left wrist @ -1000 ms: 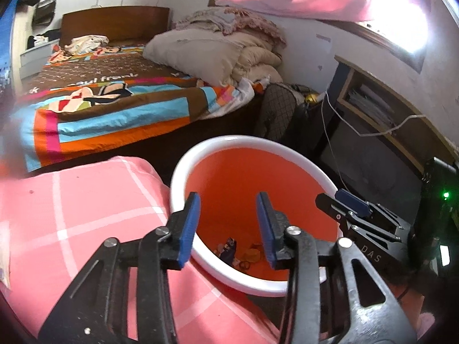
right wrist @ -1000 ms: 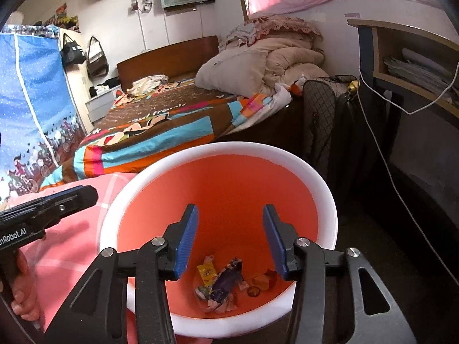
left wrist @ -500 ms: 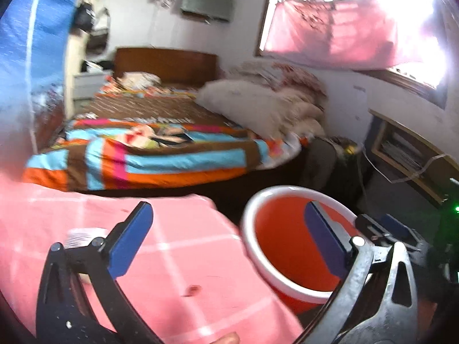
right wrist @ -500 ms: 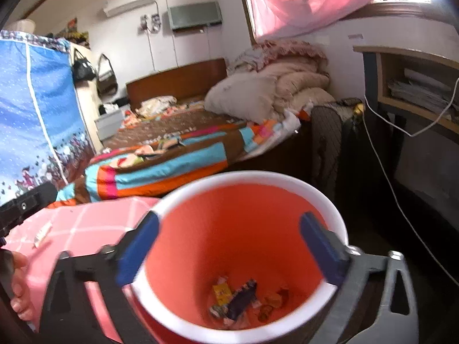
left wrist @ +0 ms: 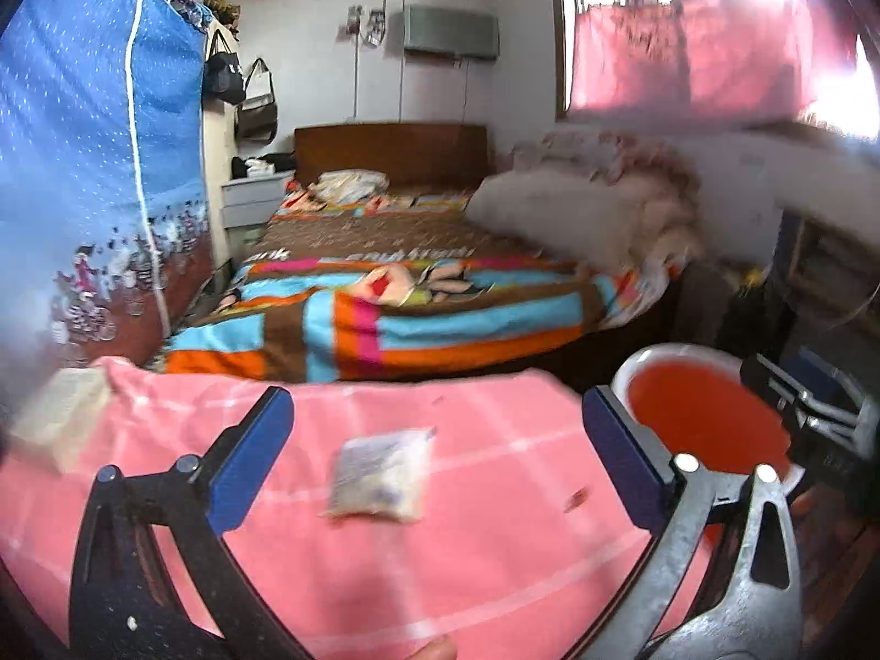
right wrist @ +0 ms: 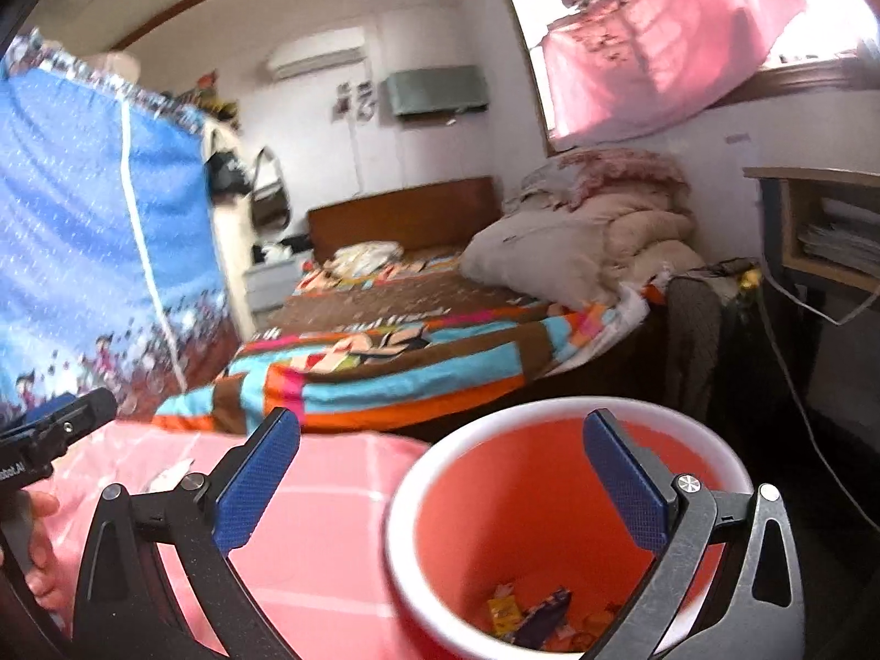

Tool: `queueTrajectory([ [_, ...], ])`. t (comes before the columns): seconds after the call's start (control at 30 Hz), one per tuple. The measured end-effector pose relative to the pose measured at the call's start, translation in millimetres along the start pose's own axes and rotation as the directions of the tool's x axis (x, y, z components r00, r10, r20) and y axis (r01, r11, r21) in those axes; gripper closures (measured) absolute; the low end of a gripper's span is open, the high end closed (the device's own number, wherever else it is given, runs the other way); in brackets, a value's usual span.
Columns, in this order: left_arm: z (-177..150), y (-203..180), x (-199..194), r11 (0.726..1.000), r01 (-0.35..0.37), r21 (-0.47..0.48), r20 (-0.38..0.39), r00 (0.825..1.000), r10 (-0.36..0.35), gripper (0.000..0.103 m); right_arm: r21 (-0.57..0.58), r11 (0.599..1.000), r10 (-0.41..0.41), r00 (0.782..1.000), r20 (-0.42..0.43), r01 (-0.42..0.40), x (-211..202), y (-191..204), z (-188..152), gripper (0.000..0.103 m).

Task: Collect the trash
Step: 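Grasp the white paper packet on the pink bedspread with the left tool, then carry the white packet over the red bucket and open the left tool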

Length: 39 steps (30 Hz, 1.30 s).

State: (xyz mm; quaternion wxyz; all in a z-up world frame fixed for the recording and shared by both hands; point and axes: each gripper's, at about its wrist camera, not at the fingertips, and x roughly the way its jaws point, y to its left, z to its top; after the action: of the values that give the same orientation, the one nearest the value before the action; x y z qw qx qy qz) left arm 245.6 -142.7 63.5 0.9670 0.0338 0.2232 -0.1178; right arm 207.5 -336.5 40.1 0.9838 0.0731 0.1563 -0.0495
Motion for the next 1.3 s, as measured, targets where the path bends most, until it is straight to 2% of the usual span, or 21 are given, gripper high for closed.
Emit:
queueTrajectory([
  [0.1, -7.0, 11.0, 11.4, 1.000, -0.015, 0.019, -0.088, 0.996, 0.016, 0.001, -0.041, 0.999, 0.006, 0.998, -0.058, -0.008, 11.4, 16.3, -6.5, 0.000],
  [0.23, -15.0, 24.0, 36.0, 1.000, -0.011, -0.021, -0.221, 0.975, 0.006, 0.008, -0.064, 0.997, 0.041, 0.991, -0.125, -0.049, 23.4, 32.6, -15.1, 0.000],
  [0.37, -21.8, 33.2, 61.3, 0.995, 0.007, -0.098, -0.337, 0.941, -0.040, 0.020, -0.100, 0.993, 0.046, 0.987, -0.154, -0.062, 27.4, 45.0, -20.5, 0.000],
  [0.53, -34.3, 37.7, 80.1, 0.986, 0.016, -0.164, -0.426, 0.901, -0.085, 0.033, -0.107, 0.992, 0.045, 0.984, -0.175, -0.064, 29.6, 46.7, -23.2, 0.000],
  [0.6, -35.7, 38.4, 79.5, 0.986, 0.017, -0.168, -0.419, 0.904, -0.087, 0.036, -0.103, 0.993, 0.041, 0.982, -0.185, -0.061, 30.9, 44.6, -24.2, 0.000],
  [0.63, -35.3, 37.4, 79.3, 0.986, 0.024, -0.167, -0.417, 0.904, -0.092, 0.042, -0.100, 0.993, 0.039, 0.980, -0.193, -0.059, 32.2, 43.8, -25.1, 0.000],
  [0.73, -34.6, 33.7, 80.3, 0.988, 0.032, -0.148, -0.419, 0.904, -0.092, 0.045, -0.103, 0.993, 0.029, 0.974, -0.226, -0.054, 38.0, 41.6, -28.2, 0.000],
  [0.77, -35.0, 31.3, 79.3, 0.989, 0.039, -0.142, -0.418, 0.903, -0.096, 0.052, -0.105, 0.993, 0.025, 0.972, -0.235, -0.051, 39.4, 40.9, -29.5, 0.000],
  [0.83, -33.0, 31.0, 80.8, 0.989, 0.057, -0.136, -0.418, 0.902, -0.110, 0.058, -0.103, 0.994, 0.017, 0.967, -0.256, -0.045, 42.2, 38.7, -31.5, 0.000],
  [1.1, -28.0, 18.8, 75.9, 0.994, 0.071, -0.089, -0.405, 0.909, -0.101, 0.064, -0.053, 0.998, 0.018, 0.964, -0.266, -0.033, 38.8, 22.0, -31.1, 0.000],
  [1.3, -18.1, -25.7, 58.2, 0.976, 0.203, -0.073, -0.321, 0.922, -0.216, 0.065, -0.040, 0.999, -0.021, 0.974, -0.226, 0.012, 30.1, 4.0, -22.3, 0.000],
])
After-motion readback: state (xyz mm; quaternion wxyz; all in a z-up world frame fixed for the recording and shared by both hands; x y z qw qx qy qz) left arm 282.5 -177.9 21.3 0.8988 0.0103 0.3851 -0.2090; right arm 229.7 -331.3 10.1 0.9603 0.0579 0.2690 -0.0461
